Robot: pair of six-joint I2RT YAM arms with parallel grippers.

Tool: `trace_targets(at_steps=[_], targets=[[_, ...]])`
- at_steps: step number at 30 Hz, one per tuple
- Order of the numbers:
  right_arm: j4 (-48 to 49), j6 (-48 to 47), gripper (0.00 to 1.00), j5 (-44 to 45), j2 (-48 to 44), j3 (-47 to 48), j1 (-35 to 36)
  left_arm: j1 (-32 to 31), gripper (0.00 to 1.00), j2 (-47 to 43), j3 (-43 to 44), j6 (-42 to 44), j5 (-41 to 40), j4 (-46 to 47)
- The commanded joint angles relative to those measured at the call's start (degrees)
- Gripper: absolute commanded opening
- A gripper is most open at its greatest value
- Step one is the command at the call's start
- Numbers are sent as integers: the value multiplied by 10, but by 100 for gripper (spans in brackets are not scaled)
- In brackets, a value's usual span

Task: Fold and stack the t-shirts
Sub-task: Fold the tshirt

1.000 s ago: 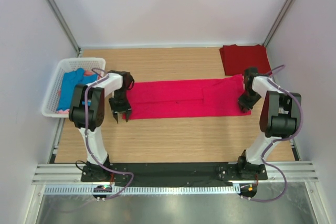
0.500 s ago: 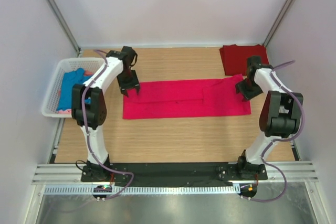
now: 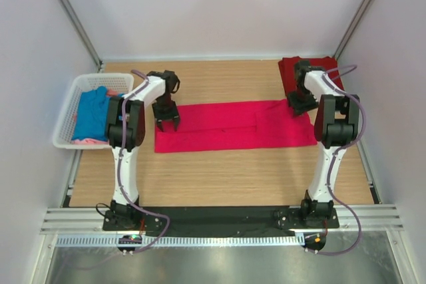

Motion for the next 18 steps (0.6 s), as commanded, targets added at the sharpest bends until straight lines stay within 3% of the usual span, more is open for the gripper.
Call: trace_targets(at_steps=[1, 10, 14, 18], targets=[[-17, 20, 60, 10, 21, 31, 16, 14, 53, -14, -39, -3, -92, -29], [25, -15, 59, 1, 58, 36, 84, 42, 53, -85, -154, -35, -136, -22], [40, -51, 59, -22, 96, 92, 101, 41, 53, -120, -216, -50, -131, -16], [40, -94, 59, -36, 152, 146, 114, 41, 53, -153, -208, -59, -124, -52]])
